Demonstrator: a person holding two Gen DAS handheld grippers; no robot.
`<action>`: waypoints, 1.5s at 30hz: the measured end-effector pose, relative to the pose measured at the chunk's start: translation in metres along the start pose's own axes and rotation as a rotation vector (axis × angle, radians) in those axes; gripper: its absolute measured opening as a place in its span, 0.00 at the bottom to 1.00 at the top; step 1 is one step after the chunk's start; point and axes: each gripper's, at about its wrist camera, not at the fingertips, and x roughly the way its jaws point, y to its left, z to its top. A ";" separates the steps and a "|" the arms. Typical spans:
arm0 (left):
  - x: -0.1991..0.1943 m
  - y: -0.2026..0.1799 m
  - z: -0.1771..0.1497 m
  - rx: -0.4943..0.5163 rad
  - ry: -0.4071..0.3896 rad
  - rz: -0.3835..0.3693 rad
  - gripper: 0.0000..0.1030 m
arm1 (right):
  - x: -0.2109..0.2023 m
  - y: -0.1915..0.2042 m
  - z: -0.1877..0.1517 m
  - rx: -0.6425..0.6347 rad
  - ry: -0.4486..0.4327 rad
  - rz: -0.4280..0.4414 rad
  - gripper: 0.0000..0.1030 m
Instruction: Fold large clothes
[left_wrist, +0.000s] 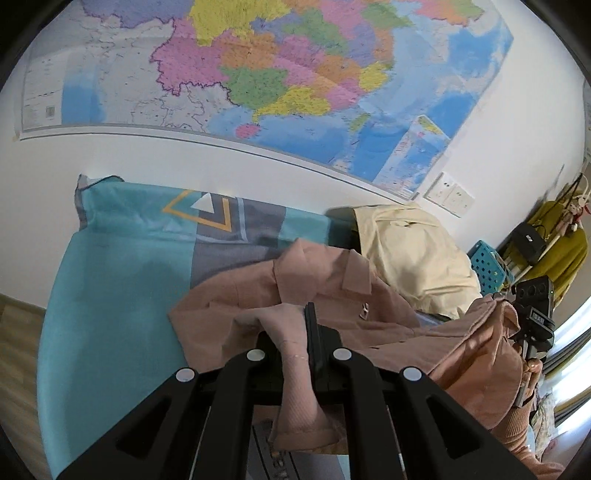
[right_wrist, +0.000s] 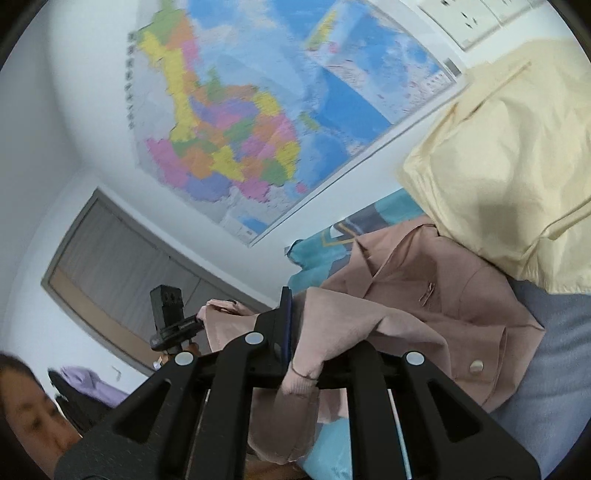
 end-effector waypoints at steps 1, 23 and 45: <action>0.006 0.002 0.005 -0.005 0.009 0.008 0.05 | 0.004 -0.004 0.005 0.011 0.000 -0.010 0.08; 0.184 0.059 0.062 -0.150 0.280 0.163 0.29 | 0.069 -0.129 0.064 0.283 0.019 -0.240 0.67; 0.157 -0.032 -0.028 0.298 0.242 0.030 0.76 | 0.182 -0.056 -0.020 -0.562 0.339 -0.765 0.05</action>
